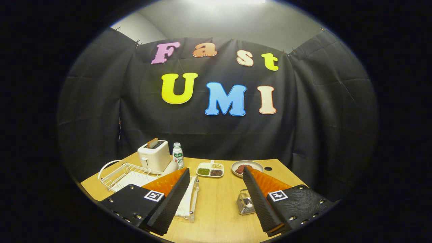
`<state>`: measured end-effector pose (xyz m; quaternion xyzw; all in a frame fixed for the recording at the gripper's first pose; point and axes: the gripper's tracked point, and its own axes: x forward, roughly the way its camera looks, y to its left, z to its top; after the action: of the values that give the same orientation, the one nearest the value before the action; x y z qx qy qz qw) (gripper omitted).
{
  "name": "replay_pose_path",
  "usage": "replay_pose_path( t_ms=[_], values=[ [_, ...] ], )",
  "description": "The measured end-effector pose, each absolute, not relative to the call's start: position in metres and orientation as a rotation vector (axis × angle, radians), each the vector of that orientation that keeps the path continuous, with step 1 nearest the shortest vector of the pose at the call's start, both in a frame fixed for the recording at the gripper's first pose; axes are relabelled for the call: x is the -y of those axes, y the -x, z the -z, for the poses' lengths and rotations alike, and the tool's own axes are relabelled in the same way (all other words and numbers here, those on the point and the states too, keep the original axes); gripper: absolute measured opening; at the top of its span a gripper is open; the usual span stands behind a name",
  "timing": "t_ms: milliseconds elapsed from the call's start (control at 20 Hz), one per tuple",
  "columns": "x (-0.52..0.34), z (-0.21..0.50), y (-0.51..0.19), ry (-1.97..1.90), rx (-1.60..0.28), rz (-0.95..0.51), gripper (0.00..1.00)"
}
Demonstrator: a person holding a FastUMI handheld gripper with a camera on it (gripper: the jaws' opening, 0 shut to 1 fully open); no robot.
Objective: Take the plate from the dish rack, then take the spoon from the basket and place it into the plate.
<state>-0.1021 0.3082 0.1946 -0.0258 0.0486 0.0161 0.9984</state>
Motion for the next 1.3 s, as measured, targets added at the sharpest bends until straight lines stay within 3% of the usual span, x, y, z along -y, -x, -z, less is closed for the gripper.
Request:
replay_pose_path(
  t_ms=[400, 600, 900, 950, 1050, 1300],
  values=[
    [-0.382, -0.185, 0.064, 0.101, -0.163, 0.033, 0.91],
    [-0.403, -0.168, 0.04, 0.157, -0.218, 0.086, 0.76],
    [-0.418, -0.134, 0.005, 0.244, -0.319, 0.169, 0.75],
    [-0.418, -0.13, 0.0, 0.272, -0.333, 0.184, 0.73],
    [-0.424, -0.123, -0.006, 0.306, -0.353, 0.195, 0.58],
    [-0.424, -0.11, -0.008, 0.388, -0.409, 0.25, 0.58]
  ],
)
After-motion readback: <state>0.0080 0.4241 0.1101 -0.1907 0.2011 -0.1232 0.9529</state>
